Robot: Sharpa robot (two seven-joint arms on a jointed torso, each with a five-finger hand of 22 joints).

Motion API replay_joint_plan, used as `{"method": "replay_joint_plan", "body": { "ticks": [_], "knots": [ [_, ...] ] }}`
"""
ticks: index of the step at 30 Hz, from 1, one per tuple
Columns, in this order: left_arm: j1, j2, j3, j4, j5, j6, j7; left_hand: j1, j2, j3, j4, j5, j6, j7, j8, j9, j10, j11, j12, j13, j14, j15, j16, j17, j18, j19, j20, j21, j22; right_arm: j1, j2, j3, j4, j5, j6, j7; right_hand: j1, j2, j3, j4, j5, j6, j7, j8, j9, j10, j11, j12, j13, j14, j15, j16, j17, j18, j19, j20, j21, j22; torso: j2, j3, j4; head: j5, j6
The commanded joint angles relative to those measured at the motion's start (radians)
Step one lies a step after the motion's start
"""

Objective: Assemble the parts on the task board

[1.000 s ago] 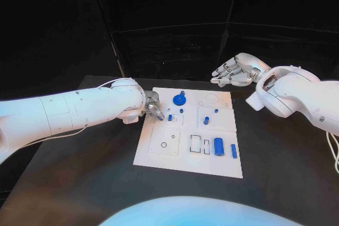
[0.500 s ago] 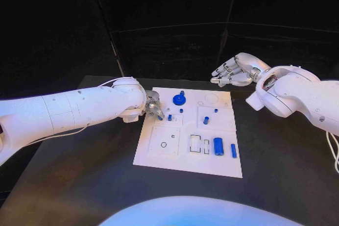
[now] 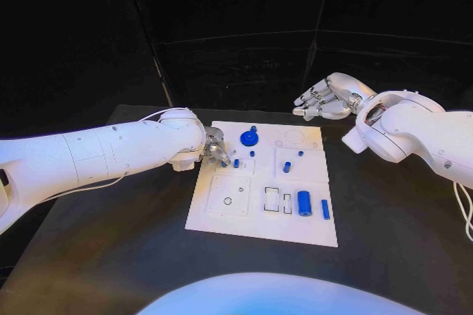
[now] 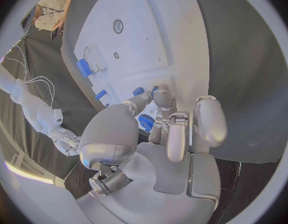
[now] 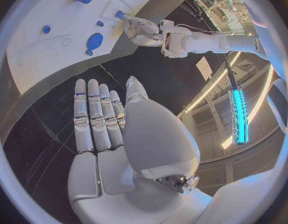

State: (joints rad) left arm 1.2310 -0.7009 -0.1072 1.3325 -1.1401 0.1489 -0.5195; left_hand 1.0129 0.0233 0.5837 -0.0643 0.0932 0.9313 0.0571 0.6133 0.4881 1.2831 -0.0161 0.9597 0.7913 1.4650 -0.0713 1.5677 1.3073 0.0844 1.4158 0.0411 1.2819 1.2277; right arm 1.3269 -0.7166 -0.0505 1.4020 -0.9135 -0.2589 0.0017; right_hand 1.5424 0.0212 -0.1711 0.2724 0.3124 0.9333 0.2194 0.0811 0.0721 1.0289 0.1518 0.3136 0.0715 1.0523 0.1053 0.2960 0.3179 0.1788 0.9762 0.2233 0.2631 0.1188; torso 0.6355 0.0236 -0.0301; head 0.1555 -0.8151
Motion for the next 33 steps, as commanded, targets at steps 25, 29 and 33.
{"method": "replay_joint_plan", "body": {
  "ticks": [25, 29, 33],
  "knots": [
    [-0.004, -0.011, -0.002, -0.001, -0.003, -0.031, -0.008, -0.13, -0.074, -0.299, 0.127, -0.003, 0.011, -0.013, 0.027, -0.007, -0.023, -0.01, -0.03, -0.051, 0.106, -0.012, 0.003, 0.263, 0.0, 0.0, -0.013, -0.02, -0.007, 0.002, -0.003, 0.001, 0.004, -0.002, 0.008, 0.008, 0.004, 0.005, -0.005, 0.0, 0.002, -0.003, 0.0, 0.004, 0.001, -0.006, 0.002, 0.004, -0.002, -0.005, -0.001, 0.006, -0.002, 0.003, 0.007, -0.003, -0.005, -0.001, -0.002, -0.0015, 0.0022, -0.01, 0.015],
    [0.0, -0.019, 0.0, 0.008, -0.003, -0.067, -0.007, -0.121, -0.067, -0.342, 0.143, -0.002, 0.006, -0.013, 0.03, -0.008, -0.025, -0.01, -0.035, -0.067, 0.106, -0.012, 0.003, 0.263, -0.002, 0.004, -0.013, -0.014, 0.001, 0.001, -0.003, 0.001, -0.001, -0.002, 0.008, 0.011, 0.001, 0.005, -0.007, 0.001, 0.002, -0.004, 0.0, 0.004, 0.001, -0.006, 0.002, 0.005, -0.002, -0.005, 0.0, 0.007, -0.002, 0.003, 0.007, -0.003, -0.006, -0.002, -0.003, -0.0015, 0.004, -0.013, 0.029],
    [0.01, -0.03, 0.004, 0.027, 0.005, -0.096, -0.004, -0.113, -0.061, -0.373, 0.156, -0.002, 0.001, -0.013, 0.032, -0.009, -0.024, -0.01, -0.031, -0.07, 0.106, -0.011, 0.003, 0.263, -0.003, 0.006, -0.013, -0.012, 0.005, 0.0, -0.003, 0.001, -0.004, -0.002, 0.009, 0.013, 0.0, 0.005, -0.007, 0.002, 0.001, -0.004, 0.0, 0.004, 0.001, -0.006, 0.002, 0.005, -0.002, -0.005, 0.0, 0.007, -0.002, 0.003, 0.008, -0.003, -0.006, -0.002, -0.005, -0.0007, 0.002, -0.01, 0.032]
  ]
}}
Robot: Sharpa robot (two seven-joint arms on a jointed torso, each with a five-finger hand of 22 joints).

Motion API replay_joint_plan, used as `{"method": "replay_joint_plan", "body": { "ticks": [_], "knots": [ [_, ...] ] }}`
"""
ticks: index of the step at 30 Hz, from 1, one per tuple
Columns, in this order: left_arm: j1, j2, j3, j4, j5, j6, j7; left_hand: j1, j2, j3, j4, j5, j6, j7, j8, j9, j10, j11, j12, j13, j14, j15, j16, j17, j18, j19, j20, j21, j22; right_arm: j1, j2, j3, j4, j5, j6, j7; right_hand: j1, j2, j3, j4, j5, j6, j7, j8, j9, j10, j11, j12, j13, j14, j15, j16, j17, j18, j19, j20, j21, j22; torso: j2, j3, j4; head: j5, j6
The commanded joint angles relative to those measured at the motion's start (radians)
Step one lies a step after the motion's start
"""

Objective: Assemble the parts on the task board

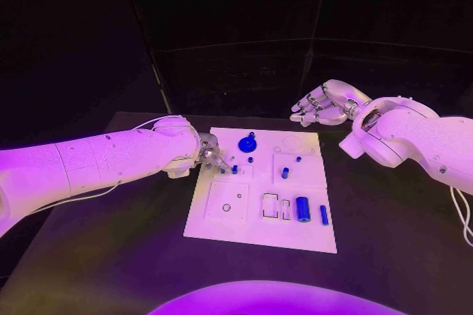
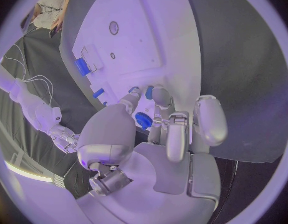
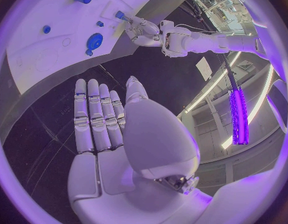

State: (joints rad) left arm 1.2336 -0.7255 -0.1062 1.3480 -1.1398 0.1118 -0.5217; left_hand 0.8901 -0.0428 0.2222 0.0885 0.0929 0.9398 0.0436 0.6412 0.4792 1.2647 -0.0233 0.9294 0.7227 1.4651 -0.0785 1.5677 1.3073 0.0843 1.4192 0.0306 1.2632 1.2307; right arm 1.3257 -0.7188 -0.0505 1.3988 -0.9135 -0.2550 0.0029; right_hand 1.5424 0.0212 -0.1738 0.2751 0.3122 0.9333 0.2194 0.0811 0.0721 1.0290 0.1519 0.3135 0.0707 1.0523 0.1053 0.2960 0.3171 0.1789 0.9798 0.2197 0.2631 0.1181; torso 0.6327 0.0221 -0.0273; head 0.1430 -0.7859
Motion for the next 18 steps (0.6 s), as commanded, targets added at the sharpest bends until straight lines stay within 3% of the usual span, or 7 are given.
{"method": "replay_joint_plan", "body": {
  "ticks": [1, 7, 11, 13, 16, 18],
  "knots": [
    [0.01, -0.009, 0.004, 0.018, 0.014, -0.066, -0.001, 0.014, 0.006, -0.02, 0.006, -0.001, -0.01, 0.001, 0.005, -0.001, -0.006, -0.002, 0.0, -0.002, 0.106, -0.004, 0.003, 0.263, -0.002, 0.003, -0.003, 0.006, 0.002, 0.0, 0.0, 0.001, -0.002, -0.002, 0.005, 0.012, 0.0, 0.005, -0.005, 0.0, 0.001, -0.004, 0.0, 0.004, 0.001, -0.006, 0.002, 0.005, -0.001, -0.005, 0.0, 0.007, -0.002, 0.003, 0.004, 0.0, -0.006, -0.001, -0.002, 0.0008, -0.0008, 0.002, 0.002],
    [0.022, -0.035, 0.02, 0.058, 0.049, -0.098, 0.006, 0.037, 0.011, -0.051, 0.014, 0.001, -0.023, 0.004, 0.006, -0.003, -0.015, 0.0, -0.004, -0.014, 0.106, -0.003, 0.003, 0.263, -0.001, 0.001, -0.002, -0.001, -0.004, 0.0, 0.001, 0.001, -0.006, -0.002, 0.006, 0.013, 0.0, 0.005, -0.005, 0.0, 0.001, -0.004, 0.0, 0.004, 0.001, -0.006, 0.002, 0.005, -0.001, -0.005, 0.0, 0.007, -0.002, 0.003, 0.004, 0.0, -0.006, -0.001, -0.003, 0.0004, -0.0006, -0.001, 0.002],
    [0.034, -0.053, 0.026, 0.083, 0.075, -0.126, 0.022, 0.09, 0.022, -0.077, 0.008, 0.004, -0.069, 0.02, -0.001, -0.008, -0.08, 0.014, -0.062, -0.091, 0.105, 0.006, 0.001, 0.26, 0.004, -0.012, 0.004, -0.024, -0.027, -0.001, 0.002, 0.001, -0.007, -0.002, 0.006, 0.013, 0.0, 0.005, -0.005, 0.0, 0.001, -0.004, 0.0, 0.004, 0.001, -0.006, 0.002, 0.005, -0.001, -0.005, 0.0, 0.007, -0.002, 0.003, 0.004, 0.0, -0.006, -0.001, -0.002, 0.001, 0.0006, -0.001, 0.006],
    [0.04, -0.059, 0.027, 0.089, 0.093, -0.146, 0.045, 0.122, 0.029, -0.088, 0.003, 0.006, -0.1, 0.033, -0.006, -0.014, -0.115, 0.027, -0.072, -0.098, 0.095, 0.016, -0.017, 0.228, 0.014, -0.036, 0.011, -0.067, -0.07, -0.001, 0.002, 0.001, -0.008, -0.002, 0.006, 0.013, 0.0, 0.005, -0.005, 0.0, 0.001, -0.004, 0.0, 0.004, 0.001, -0.006, 0.002, 0.005, -0.001, -0.005, 0.0, 0.007, -0.002, 0.003, 0.004, 0.0, -0.006, -0.001, -0.002, 0.0019, 0.0008, -0.001, 0.007],
    [0.046, -0.056, 0.028, 0.087, 0.108, -0.177, 0.116, 0.167, 0.027, -0.104, -0.01, 0.008, -0.129, 0.048, -0.008, -0.024, -0.166, 0.041, -0.077, -0.107, 0.052, 0.03, -0.087, 0.114, 0.042, -0.112, 0.025, -0.195, -0.197, -0.001, 0.003, 0.001, -0.01, -0.002, 0.005, 0.013, 0.0, 0.005, -0.005, 0.0, 0.001, -0.004, 0.0, 0.004, 0.001, -0.006, 0.002, 0.005, -0.001, -0.005, 0.0, 0.007, -0.002, 0.003, 0.004, 0.0, -0.006, -0.001, -0.002, 0.0016, 0.0009, -0.001, 0.008],
    [0.048, -0.037, 0.028, 0.07, 0.116, -0.213, 0.211, 0.224, 0.028, -0.114, -0.025, 0.008, -0.163, 0.069, -0.029, -0.048, -0.261, 0.064, -0.108, -0.131, -0.053, 0.049, -0.228, -0.082, 0.09, -0.269, 0.045, -0.452, -0.434, -0.001, 0.004, 0.001, -0.011, -0.002, 0.005, 0.013, -0.001, 0.005, -0.006, 0.001, 0.001, -0.005, 0.0, 0.003, 0.001, -0.007, 0.002, 0.005, -0.001, -0.006, 0.0, 0.007, -0.002, 0.003, 0.004, 0.0, -0.007, -0.001, -0.001, 0.0016, 0.0003, -0.002, 0.011]
  ]
}}
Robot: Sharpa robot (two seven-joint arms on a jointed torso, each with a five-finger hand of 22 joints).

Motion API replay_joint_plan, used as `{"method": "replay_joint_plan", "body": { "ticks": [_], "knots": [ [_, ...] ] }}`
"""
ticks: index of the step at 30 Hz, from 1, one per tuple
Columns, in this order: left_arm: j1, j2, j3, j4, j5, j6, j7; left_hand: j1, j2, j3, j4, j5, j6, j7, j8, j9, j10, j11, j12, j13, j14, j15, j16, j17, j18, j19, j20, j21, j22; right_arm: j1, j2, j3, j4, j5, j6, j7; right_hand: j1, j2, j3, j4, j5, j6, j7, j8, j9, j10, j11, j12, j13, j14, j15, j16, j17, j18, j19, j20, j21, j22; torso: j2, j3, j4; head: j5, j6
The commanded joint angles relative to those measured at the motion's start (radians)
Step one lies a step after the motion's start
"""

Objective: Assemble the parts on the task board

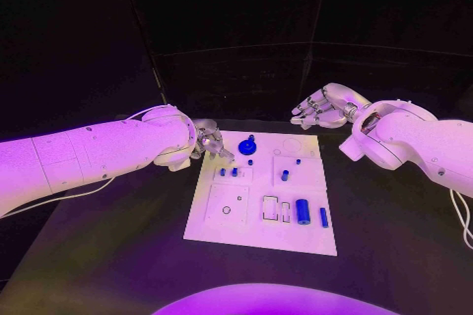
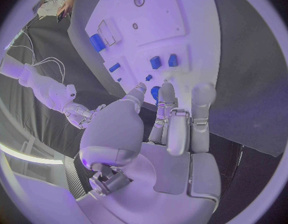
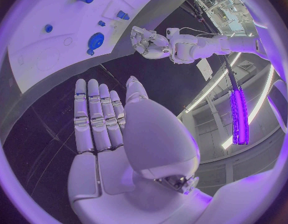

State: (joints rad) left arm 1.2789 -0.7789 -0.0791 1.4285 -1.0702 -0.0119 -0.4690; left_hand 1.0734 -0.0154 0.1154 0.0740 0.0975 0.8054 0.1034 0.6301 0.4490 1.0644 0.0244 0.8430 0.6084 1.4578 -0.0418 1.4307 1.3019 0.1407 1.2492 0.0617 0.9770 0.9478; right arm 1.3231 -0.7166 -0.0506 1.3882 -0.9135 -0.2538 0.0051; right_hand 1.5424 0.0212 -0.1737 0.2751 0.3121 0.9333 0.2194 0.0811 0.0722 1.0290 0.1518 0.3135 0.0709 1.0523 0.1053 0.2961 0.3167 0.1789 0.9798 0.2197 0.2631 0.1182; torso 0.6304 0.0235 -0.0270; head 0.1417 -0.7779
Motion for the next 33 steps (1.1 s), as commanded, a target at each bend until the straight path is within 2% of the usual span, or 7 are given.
{"method": "replay_joint_plan", "body": {
  "ticks": [1, 5, 9, 12, 17, 23, 33],
  "knots": [
    [0.003, 0.025, 0.0, -0.019, 0.046, -0.109, 0.196, 0.067, 0.001, -0.007, -0.019, 0.003, -0.046, 0.02, -0.038, -0.034, -0.099, 0.026, -0.045, -0.034, -0.083, 0.022, -0.141, -0.14, 0.037, -0.12, 0.02, -0.201, -0.178, 0.002, 0.003, 0.001, -0.001, -0.002, 0.003, 0.011, -0.001, 0.005, -0.006, 0.001, 0.001, -0.005, 0.0, 0.004, 0.001, -0.007, 0.002, 0.005, -0.001, -0.006, 0.0, 0.007, -0.001, 0.003, 0.004, 0.0, -0.007, -0.002, 0.002, 0.0003, -0.0016, 0.0, 0.003],
    [-0.003, 0.069, -0.009, -0.065, 0.008, -0.212, 0.342, 0.203, 0.011, 0.043, -0.076, 0.002, -0.066, 0.047, -0.133, -0.11, -0.159, 0.045, -0.157, -0.132, -0.106, 0.041, -0.193, -0.209, 0.043, -0.111, 0.037, -0.248, -0.212, 0.002, 0.009, 0.001, -0.003, -0.002, -0.001, 0.015, 0.0, 0.006, -0.006, 0.001, 0.002, -0.005, 0.0, 0.004, 0.001, -0.007, 0.002, 0.005, -0.001, -0.006, 0.0, 0.007, -0.002, 0.003, 0.004, 0.0, -0.008, -0.002, 0.005, -0.001, -0.0063, 0.0, 0.005],
    [-0.006, 0.112, -0.042, -0.12, -0.038, -0.265, 0.488, 0.263, -0.006, 0.102, -0.11, 0.003, -0.01, 0.06, -0.228, -0.188, -0.144, 0.061, -0.294, -0.26, -0.117, 0.054, -0.23, -0.264, 0.043, -0.094, 0.049, -0.278, -0.236, 0.002, 0.013, 0.001, -0.006, -0.002, -0.003, 0.017, 0.001, 0.007, -0.005, 0.0, 0.003, -0.004, -0.001, 0.004, 0.001, -0.007, 0.002, 0.006, -0.001, -0.006, 0.0, 0.008, -0.002, 0.003, 0.005, 0.0, -0.008, -0.002, 0.006, -0.0012, -0.0092, -0.006, 0.009],
    [-0.011, 0.137, -0.064, -0.153, -0.13, -0.264, 0.572, 0.253, -0.025, 0.107, -0.108, 0.002, 0.011, 0.058, -0.264, -0.218, -0.158, 0.072, -0.353, -0.313, -0.109, 0.06, -0.23, -0.272, 0.042, -0.081, 0.056, -0.285, -0.243, 0.002, 0.014, 0.001, -0.007, -0.002, -0.003, 0.016, 0.001, 0.007, -0.005, 0.0, 0.003, -0.004, -0.001, 0.004, 0.001, -0.007, 0.001, 0.006, -0.001, -0.006, 0.0, 0.008, -0.002, 0.003, 0.005, 0.0, -0.008, -0.002, 0.006, -0.0027, -0.0078, -0.01, 0.014],
    [-0.019, 0.166, -0.082, -0.187, -0.238, -0.218, 0.612, 0.245, -0.052, 0.076, -0.108, -0.001, 0.025, 0.06, -0.318, -0.256, -0.178, 0.079, -0.409, -0.371, -0.093, 0.064, -0.214, -0.263, 0.043, -0.062, 0.061, -0.297, -0.254, 0.002, 0.016, 0.001, -0.008, -0.002, -0.002, 0.016, 0.002, 0.007, -0.005, 0.0, 0.003, -0.004, -0.001, 0.004, 0.001, -0.007, 0.001, 0.006, -0.001, -0.006, 0.0, 0.008, -0.002, 0.003, 0.005, 0.0, -0.008, -0.002, 0.006, -0.0027, -0.0081, -0.012, 0.015],
    [-0.026, 0.199, -0.091, -0.227, -0.321, -0.14, 0.598, 0.277, -0.04, 0.078, -0.128, 0.001, 0.062, 0.057, -0.357, -0.286, -0.157, 0.077, -0.429, -0.416, -0.022, 0.059, -0.107, -0.148, 0.023, 0.027, 0.056, -0.176, -0.148, 0.002, 0.021, 0.001, -0.01, -0.002, -0.001, 0.017, 0.002, 0.007, -0.005, 0.0, 0.003, -0.004, -0.001, 0.004, 0.001, -0.007, 0.001, 0.006, -0.001, -0.006, 0.0, 0.008, -0.002, 0.003, 0.005, 0.0, -0.008, -0.002, 0.006, -0.0035, -0.0093, -0.012, 0.012],
    [-0.032, 0.24, -0.093, -0.288, -0.404, -0.087, 0.591, 0.284, -0.037, 0.096, -0.143, 0.002, 0.113, 0.05, -0.385, -0.31, -0.125, 0.073, -0.455, -0.459, 0.003, 0.056, -0.062, -0.107, 0.006, 0.077, 0.052, -0.071, -0.047, 0.002, 0.027, 0.001, -0.013, -0.002, 0.001, 0.017, 0.002, 0.008, -0.005, 0.0, 0.004, -0.004, -0.001, 0.004, 0.001, -0.007, 0.001, 0.006, -0.001, -0.007, 0.0, 0.008, -0.002, 0.003, 0.005, 0.0, -0.009, -0.002, 0.006, -0.0022, -0.0096, -0.013, 0.01]
  ]
}}
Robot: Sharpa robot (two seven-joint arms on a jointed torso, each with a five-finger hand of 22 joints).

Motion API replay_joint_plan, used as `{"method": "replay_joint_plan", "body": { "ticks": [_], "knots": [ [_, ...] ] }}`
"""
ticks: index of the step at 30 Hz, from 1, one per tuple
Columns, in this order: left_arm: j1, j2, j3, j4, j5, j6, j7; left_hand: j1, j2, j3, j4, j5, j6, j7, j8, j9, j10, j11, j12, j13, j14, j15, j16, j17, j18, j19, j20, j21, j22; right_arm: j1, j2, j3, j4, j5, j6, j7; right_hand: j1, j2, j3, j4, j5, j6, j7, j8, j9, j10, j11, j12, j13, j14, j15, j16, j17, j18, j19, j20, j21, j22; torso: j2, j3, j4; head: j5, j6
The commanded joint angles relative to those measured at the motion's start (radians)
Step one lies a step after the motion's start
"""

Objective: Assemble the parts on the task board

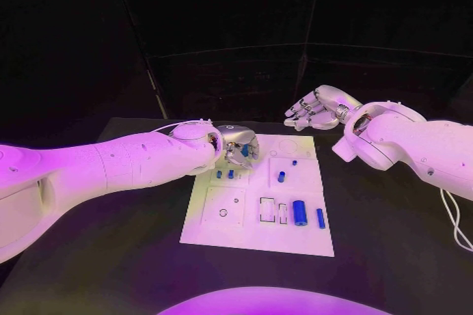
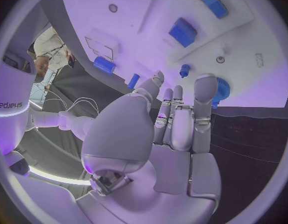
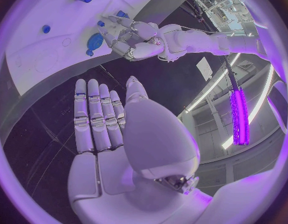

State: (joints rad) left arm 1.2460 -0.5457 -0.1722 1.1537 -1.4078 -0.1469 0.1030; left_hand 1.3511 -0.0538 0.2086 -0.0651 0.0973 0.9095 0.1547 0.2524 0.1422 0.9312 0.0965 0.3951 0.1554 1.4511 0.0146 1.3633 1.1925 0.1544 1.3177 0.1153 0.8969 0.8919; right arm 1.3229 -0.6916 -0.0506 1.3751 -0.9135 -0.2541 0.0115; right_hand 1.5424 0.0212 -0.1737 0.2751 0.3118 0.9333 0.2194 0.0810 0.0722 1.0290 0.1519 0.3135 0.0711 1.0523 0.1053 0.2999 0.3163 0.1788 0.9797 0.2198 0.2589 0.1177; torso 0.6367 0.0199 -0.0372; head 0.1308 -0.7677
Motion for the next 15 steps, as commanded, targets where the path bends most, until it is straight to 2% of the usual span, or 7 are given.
{"method": "replay_joint_plan", "body": {
  "ticks": [1, 6, 11, 15],
  "knots": [
    [0.001, 0.008, 0.0, -0.016, -0.067, 0.047, 0.018, 0.006, 0.002, 0.004, -0.004, 0.002, 0.01, -0.001, -0.009, -0.004, 0.01, 0.001, -0.008, -0.007, 0.011, 0.0, 0.006, 0.003, -0.008, 0.009, -0.002, 0.011, 0.011, 0.002, 0.002, 0.001, 0.0, -0.002, 0.001, 0.011, 0.002, 0.008, -0.005, 0.0, 0.004, -0.004, -0.001, 0.004, 0.001, -0.007, 0.001, 0.006, -0.001, -0.007, 0.0, 0.004, -0.002, 0.003, 0.005, 0.0, -0.004, -0.002, 0.0, 0.0015, 0.0004, -0.002, 0.0],
    [-0.002, 0.024, 0.001, -0.049, -0.073, 0.024, 0.017, 0.011, 0.009, 0.019, -0.009, 0.002, 0.022, 0.0, -0.019, -0.011, 0.015, 0.001, -0.02, -0.021, 0.015, -0.001, 0.014, 0.008, -0.012, 0.017, -0.002, 0.03, 0.03, 0.002, 0.004, 0.001, -0.001, -0.002, 0.002, 0.011, 0.002, 0.008, -0.005, 0.0, 0.004, -0.004, -0.001, 0.004, 0.001, -0.007, 0.001, 0.006, -0.001, -0.007, 0.0, 0.004, -0.002, 0.003, 0.005, 0.0, -0.004, -0.002, 0.001, -0.0003, 0.0003, -0.004, 0.0],
    [-0.003, 0.033, 0.001, -0.073, -0.075, 0.014, 0.019, 0.009, 0.011, 0.028, -0.01, 0.002, 0.031, -0.001, -0.023, -0.015, 0.021, 0.001, -0.026, -0.029, 0.015, -0.001, 0.014, 0.004, -0.014, 0.021, -0.002, 0.042, 0.042, 0.002, 0.004, 0.001, 0.001, -0.002, 0.002, 0.012, 0.002, 0.008, -0.005, 0.0, 0.004, -0.004, -0.001, 0.004, 0.001, -0.007, 0.001, 0.006, -0.001, -0.007, 0.0, 0.004, -0.002, 0.003, 0.005, 0.0, -0.004, -0.002, 0.0, 0.0019, -0.0007, -0.002, 0.0],
    [-0.004, 0.041, 0.001, -0.086, -0.075, 0.023, 0.02, 0.005, 0.009, 0.033, -0.011, 0.002, 0.043, -0.005, -0.026, -0.018, 0.03, -0.001, -0.031, -0.036, 0.015, -0.002, 0.016, 0.003, -0.015, 0.024, -0.002, 0.052, 0.053, 0.002, 0.004, 0.001, 0.002, -0.002, 0.002, 0.013, 0.003, 0.009, -0.005, 0.0, 0.005, -0.004, -0.001, 0.004, 0.001, -0.007, 0.001, 0.007, -0.001, -0.007, -0.001, 0.005, -0.002, 0.003, 0.005, 0.0, -0.005, -0.002, 0.0, 0.0016, 0.0013, -0.002, 0.0]
  ]
}}
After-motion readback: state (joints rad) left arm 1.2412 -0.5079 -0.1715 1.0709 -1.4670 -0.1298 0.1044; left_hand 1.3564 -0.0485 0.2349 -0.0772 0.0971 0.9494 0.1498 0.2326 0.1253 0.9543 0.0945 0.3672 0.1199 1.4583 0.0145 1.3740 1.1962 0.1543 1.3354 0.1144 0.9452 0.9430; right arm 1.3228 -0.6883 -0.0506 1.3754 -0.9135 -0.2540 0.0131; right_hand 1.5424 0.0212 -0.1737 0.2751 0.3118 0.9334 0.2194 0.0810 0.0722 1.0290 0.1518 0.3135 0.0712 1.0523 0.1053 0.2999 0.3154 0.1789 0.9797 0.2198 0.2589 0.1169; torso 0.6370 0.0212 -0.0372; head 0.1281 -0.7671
